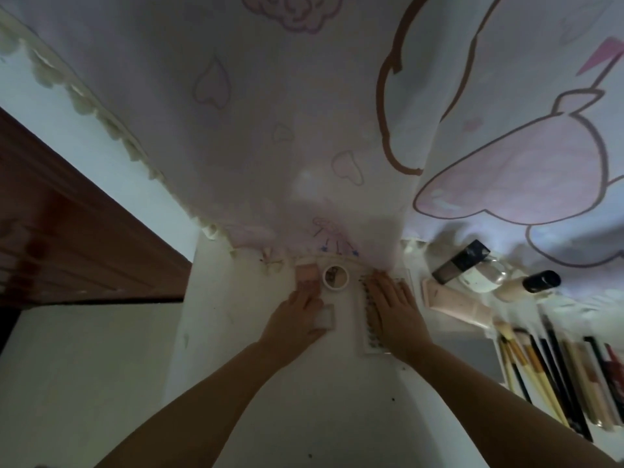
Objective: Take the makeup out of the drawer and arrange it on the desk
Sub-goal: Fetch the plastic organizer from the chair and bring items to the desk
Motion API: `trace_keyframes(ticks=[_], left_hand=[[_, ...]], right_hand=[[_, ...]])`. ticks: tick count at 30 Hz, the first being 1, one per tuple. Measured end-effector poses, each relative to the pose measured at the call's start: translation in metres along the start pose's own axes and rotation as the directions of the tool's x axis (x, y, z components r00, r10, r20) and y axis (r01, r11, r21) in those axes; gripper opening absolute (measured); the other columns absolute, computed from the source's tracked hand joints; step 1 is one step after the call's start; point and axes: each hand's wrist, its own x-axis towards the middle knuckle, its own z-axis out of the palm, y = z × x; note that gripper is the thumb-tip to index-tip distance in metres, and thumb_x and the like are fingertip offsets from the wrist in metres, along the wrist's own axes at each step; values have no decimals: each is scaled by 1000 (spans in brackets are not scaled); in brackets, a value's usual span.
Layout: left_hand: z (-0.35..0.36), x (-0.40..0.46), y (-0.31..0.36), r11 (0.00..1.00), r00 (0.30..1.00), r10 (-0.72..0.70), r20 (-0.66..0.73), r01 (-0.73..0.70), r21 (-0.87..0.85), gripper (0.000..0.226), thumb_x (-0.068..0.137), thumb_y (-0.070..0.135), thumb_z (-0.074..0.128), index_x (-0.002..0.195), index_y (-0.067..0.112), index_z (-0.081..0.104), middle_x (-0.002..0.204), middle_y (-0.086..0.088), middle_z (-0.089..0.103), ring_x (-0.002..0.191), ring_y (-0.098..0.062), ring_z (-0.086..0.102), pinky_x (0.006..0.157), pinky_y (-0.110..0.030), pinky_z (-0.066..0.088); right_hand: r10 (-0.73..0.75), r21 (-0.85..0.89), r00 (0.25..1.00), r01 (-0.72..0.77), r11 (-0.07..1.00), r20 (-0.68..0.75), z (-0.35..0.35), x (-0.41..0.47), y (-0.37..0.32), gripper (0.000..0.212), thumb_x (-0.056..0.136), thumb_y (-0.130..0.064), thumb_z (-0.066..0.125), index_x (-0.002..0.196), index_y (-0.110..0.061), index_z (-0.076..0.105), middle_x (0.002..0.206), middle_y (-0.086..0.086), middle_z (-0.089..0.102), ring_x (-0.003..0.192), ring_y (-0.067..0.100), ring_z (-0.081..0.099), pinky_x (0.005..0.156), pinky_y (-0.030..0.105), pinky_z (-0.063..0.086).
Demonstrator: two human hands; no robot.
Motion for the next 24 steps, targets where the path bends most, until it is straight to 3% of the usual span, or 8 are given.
trace_keyframes(ticks=[6,10,11,14,17,20,24], left_hand=[[-6,6,5,1000,999,-21,41,22,-20,60,82,40,63,132,16,41,138,-7,34,125,-24,35,96,-33,38],[-23,0,3,1000,999,-1,34,1,-25,65,87,46,57,140,17,33,140,-4,34,126,-22,34,96,-33,39],[-30,1,3,1000,1000,18,24,-17,-24,61,88,46,55,139,17,35,139,-4,36,125,-21,35,95,-33,39],[-54,8,8,993,994,111,-10,-111,-26,49,91,42,51,131,14,44,130,-6,43,121,-23,40,89,-32,39],[-71,19,23,971,970,238,-49,-238,4,41,93,39,50,124,13,49,123,-7,50,114,-25,46,91,-33,38],[-80,23,52,930,930,367,-38,-366,23,43,94,38,46,131,14,45,125,-8,50,113,-27,49,91,-36,41],[-78,8,100,861,857,508,-84,-506,39,44,97,42,36,132,16,44,122,-8,54,109,-25,52,89,-37,44]], right_hand=[[-11,27,1000,10,1000,16,-1,1,1,49,90,-27,33,123,-3,60,127,16,60,119,35,56,100,56,40],[-12,51,993,6,999,117,-10,3,3,47,101,-26,31,145,-11,32,153,9,28,143,25,22,118,40,10],[-12,69,991,3,998,133,-14,5,4,47,101,-25,29,147,-13,28,156,7,22,144,23,19,118,37,9],[32,132,990,-51,990,138,-37,4,-1,43,100,-26,33,141,-15,35,152,6,29,134,26,35,108,37,31],[127,113,991,-131,985,40,-57,-10,-8,38,99,-30,34,130,-14,49,140,8,45,117,25,51,96,37,42],[329,120,942,-320,940,-64,-67,-46,-16,40,100,-35,30,127,-18,53,127,6,56,107,24,56,90,36,43],[606,97,790,-599,795,-92,-62,-112,-25,49,99,-45,20,139,-24,38,138,3,49,126,26,44,106,41,31]])
